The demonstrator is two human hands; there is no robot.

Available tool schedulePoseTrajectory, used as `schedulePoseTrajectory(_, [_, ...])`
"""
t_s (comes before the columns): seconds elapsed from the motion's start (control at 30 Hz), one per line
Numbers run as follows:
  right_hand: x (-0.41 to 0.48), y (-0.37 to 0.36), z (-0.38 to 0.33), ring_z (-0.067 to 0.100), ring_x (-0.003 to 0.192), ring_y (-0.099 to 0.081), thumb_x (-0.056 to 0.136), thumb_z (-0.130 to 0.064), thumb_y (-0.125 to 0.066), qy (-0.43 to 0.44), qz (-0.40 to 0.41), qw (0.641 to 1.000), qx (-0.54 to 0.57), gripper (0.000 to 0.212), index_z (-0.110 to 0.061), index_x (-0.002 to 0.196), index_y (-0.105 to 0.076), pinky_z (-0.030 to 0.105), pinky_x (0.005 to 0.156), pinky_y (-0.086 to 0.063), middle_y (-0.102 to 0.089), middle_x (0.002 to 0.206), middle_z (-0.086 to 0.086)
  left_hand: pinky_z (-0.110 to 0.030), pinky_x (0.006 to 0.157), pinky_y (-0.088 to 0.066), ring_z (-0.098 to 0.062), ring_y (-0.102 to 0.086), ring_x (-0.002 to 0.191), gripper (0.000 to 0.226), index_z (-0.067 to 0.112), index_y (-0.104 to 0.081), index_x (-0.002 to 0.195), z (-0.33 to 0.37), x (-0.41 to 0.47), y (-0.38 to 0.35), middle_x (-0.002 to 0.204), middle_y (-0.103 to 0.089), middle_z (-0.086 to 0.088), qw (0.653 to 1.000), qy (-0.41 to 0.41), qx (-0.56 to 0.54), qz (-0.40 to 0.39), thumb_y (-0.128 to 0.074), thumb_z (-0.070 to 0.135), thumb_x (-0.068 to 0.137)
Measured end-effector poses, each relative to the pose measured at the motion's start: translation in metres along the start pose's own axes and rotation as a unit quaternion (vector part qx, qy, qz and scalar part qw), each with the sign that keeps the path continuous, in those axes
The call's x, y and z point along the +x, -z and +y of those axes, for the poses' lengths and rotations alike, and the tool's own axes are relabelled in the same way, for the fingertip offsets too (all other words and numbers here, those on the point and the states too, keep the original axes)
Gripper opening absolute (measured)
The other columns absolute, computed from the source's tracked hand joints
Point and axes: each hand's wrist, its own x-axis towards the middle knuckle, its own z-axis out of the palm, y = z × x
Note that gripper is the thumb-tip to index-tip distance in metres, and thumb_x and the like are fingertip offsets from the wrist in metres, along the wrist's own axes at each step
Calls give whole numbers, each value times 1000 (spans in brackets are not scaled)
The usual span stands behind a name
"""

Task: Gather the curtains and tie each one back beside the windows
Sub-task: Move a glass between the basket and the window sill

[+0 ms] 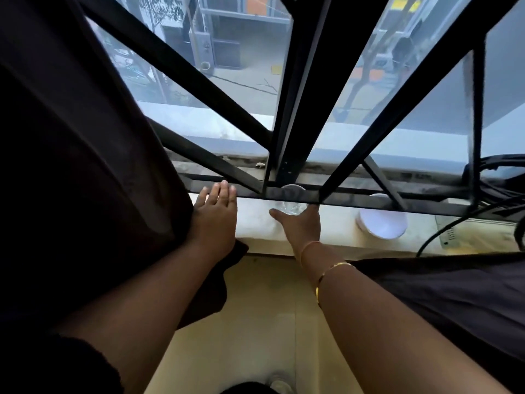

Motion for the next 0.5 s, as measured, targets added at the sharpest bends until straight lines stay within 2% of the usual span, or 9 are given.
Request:
schedulePoseTrajectory(0.2, [2, -2, 7, 29, 120, -51, 69, -29, -81, 18, 49, 998, -31, 77, -11, 132, -41, 28, 94, -40, -54, 130, 9, -38, 116, 3, -23, 4, 145, 76, 6, 6, 147, -3, 0, -3, 157, 6, -13, 1000, -1, -12, 3, -42, 20, 90])
schedulePoseTrajectory(0.27, [-2, 1, 10, 30, 118, -52, 68, -30, -81, 17, 46, 997, -52, 77, -11, 131, -41, 25, 88, -40, -54, 129, 10, -38, 116, 3, -22, 6, 145, 79, 7, 7, 147, -4, 1, -1, 157, 8, -12, 1000, 3, -17, -10, -44, 22, 89])
schedulePoseTrajectory(0.4, [-18, 12, 18, 29, 114, -53, 67, -30, -81, 9, 27, 996, -86, 75, -12, 128, -41, 30, 86, -47, -53, 126, 10, -44, 115, 6, -27, 16, 143, 86, 1, 16, 144, 6, -12, -2, 153, 20, -18, 998, 37, -31, -44, -44, 29, 90])
schedulePoseTrajectory(0.5, [-36, 24, 22, 28, 112, -54, 66, -28, -82, 8, 23, 996, -80, 73, -13, 125, -43, 25, 81, -45, -55, 122, 9, -46, 114, 9, -30, 19, 142, 83, 0, 20, 142, 20, -37, -6, 152, 24, -19, 997, 34, -65, -25, -40, 23, 90])
